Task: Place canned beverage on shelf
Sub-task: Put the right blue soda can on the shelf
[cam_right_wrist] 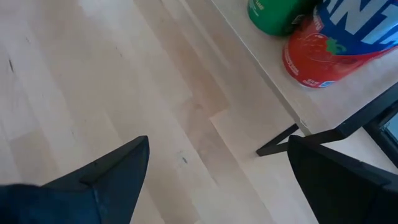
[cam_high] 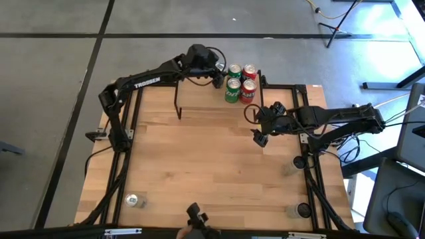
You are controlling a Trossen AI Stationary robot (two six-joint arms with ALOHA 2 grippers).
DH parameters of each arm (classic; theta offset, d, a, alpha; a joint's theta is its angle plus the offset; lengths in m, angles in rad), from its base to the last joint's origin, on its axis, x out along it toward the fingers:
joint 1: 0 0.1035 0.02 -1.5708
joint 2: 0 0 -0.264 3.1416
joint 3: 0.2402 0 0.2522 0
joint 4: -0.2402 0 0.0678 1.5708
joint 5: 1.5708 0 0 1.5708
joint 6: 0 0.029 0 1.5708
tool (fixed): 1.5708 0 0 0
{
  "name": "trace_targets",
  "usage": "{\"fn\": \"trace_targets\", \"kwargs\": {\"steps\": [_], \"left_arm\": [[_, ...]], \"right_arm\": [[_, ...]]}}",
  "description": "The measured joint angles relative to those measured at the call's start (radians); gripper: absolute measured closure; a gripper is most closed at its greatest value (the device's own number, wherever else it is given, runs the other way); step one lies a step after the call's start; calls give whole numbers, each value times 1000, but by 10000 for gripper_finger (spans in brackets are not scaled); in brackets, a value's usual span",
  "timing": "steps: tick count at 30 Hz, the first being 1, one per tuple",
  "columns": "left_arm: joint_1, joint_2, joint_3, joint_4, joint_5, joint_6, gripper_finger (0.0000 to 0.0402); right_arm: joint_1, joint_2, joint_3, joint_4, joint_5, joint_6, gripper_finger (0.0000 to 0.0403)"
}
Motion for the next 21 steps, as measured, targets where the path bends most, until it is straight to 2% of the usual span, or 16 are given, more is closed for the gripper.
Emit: {"fn": "trace_targets", "kwargs": {"steps": [7,16,21], "left_arm": [[0,6,0,-23,-39,-6,190],[-13,5,0,-35,-42,-5,124],[-17,-27,0,-40,-45,3,105]], "right_arm": [[0,0,0,0,-7,0,36],[0,0,0,0,-7,-3,36],[0,0,0,0,-7,-4,36]]}}
